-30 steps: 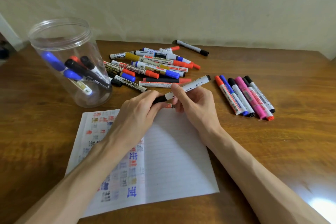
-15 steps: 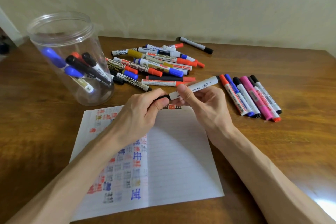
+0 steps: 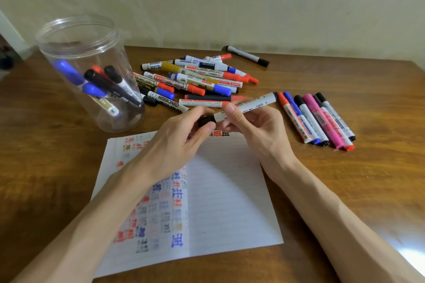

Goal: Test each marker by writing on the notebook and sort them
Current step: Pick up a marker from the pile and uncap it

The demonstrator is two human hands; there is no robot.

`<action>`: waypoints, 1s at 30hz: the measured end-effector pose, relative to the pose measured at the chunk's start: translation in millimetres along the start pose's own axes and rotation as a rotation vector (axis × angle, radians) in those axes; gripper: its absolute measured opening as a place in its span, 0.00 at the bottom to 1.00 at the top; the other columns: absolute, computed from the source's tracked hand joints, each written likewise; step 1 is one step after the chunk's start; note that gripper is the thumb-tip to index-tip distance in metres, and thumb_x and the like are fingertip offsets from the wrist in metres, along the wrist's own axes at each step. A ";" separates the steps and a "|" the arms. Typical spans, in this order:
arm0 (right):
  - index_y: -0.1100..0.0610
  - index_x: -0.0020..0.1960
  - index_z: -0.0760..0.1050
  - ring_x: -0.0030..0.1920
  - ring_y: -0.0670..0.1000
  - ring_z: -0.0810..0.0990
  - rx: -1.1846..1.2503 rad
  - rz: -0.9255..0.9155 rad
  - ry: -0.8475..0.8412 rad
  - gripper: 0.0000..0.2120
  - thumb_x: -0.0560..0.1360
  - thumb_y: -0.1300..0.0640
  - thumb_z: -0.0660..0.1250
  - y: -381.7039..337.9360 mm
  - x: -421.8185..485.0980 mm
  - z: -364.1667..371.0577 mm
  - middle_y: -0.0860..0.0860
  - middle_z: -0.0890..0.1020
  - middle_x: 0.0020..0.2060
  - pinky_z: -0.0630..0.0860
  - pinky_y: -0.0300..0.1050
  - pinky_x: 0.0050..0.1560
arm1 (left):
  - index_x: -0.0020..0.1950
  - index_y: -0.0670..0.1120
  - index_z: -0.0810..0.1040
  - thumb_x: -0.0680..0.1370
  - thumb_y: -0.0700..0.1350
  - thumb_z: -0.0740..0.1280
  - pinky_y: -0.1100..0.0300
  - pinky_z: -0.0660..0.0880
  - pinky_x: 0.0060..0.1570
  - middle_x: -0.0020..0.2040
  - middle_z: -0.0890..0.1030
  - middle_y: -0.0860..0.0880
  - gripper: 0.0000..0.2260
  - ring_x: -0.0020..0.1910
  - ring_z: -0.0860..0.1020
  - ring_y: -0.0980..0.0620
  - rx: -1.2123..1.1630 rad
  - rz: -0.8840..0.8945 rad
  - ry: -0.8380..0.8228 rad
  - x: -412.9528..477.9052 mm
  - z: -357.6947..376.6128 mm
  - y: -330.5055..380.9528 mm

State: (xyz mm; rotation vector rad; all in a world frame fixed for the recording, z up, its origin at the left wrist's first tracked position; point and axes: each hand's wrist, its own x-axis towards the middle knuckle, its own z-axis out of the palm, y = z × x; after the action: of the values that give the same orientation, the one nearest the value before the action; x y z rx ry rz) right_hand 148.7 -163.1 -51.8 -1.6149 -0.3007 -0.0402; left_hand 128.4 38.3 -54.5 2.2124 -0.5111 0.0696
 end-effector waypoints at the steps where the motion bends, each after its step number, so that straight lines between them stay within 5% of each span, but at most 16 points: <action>1: 0.61 0.50 0.85 0.43 0.56 0.88 -0.010 0.003 0.015 0.10 0.81 0.54 0.72 0.6 -0.6 1.1 0.56 0.88 0.41 0.85 0.49 0.49 | 0.63 0.49 0.76 0.85 0.54 0.61 0.56 0.79 0.49 0.52 0.83 0.55 0.12 0.52 0.82 0.56 0.028 0.003 0.003 -0.8 2.0 -0.4; 6: 0.61 0.48 0.85 0.41 0.55 0.88 -0.012 0.048 0.052 0.11 0.80 0.53 0.72 2.1 -1.1 1.9 0.56 0.88 0.40 0.85 0.50 0.49 | 0.54 0.49 0.74 0.85 0.55 0.54 0.56 0.74 0.36 0.41 0.80 0.53 0.13 0.40 0.79 0.53 0.207 0.063 0.053 1.3 4.6 0.0; 9: 0.60 0.49 0.86 0.42 0.56 0.89 -0.005 0.048 0.029 0.10 0.80 0.53 0.73 0.9 -0.9 -0.8 0.55 0.89 0.41 0.85 0.52 0.50 | 0.51 0.54 0.72 0.87 0.52 0.56 0.50 0.72 0.37 0.39 0.79 0.51 0.09 0.37 0.77 0.49 0.104 0.067 0.007 2.8 1.2 0.5; 12: 0.57 0.47 0.85 0.41 0.53 0.88 0.012 0.046 0.012 0.07 0.80 0.55 0.72 -1.2 -2.2 -1.8 0.55 0.89 0.41 0.84 0.43 0.46 | 0.49 0.56 0.73 0.87 0.51 0.56 0.46 0.70 0.37 0.37 0.78 0.49 0.09 0.34 0.76 0.46 0.035 0.071 -0.011 1.6 -2.7 5.9; 21: 0.61 0.48 0.85 0.42 0.54 0.88 0.002 0.016 -0.021 0.09 0.80 0.55 0.72 -2.3 -1.8 -5.1 0.55 0.89 0.41 0.83 0.41 0.46 | 0.48 0.62 0.74 0.86 0.54 0.56 0.40 0.74 0.42 0.40 0.79 0.49 0.11 0.39 0.77 0.45 -0.028 0.041 -0.034 0.3 -6.0 7.3; 24: 0.62 0.50 0.85 0.43 0.53 0.88 0.013 0.006 -0.022 0.10 0.80 0.55 0.71 -1.1 -0.6 -5.1 0.54 0.89 0.42 0.83 0.42 0.47 | 0.51 0.60 0.76 0.87 0.53 0.57 0.43 0.76 0.43 0.42 0.81 0.51 0.10 0.42 0.79 0.47 -0.029 0.042 -0.012 1.3 -3.8 6.1; 30: 0.65 0.53 0.82 0.45 0.60 0.87 0.054 -0.033 -0.025 0.12 0.82 0.55 0.70 1.7 1.5 -2.1 0.61 0.87 0.43 0.85 0.49 0.50 | 0.59 0.49 0.80 0.84 0.52 0.63 0.64 0.77 0.44 0.47 0.82 0.59 0.10 0.49 0.81 0.56 -0.018 0.028 0.037 3.2 -3.8 1.9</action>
State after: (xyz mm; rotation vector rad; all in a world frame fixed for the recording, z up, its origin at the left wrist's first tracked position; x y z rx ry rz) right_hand 150.8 -165.0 -52.9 -1.5583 -0.3449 -0.0362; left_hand 131.1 39.0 -49.9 2.1825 -0.5205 0.1195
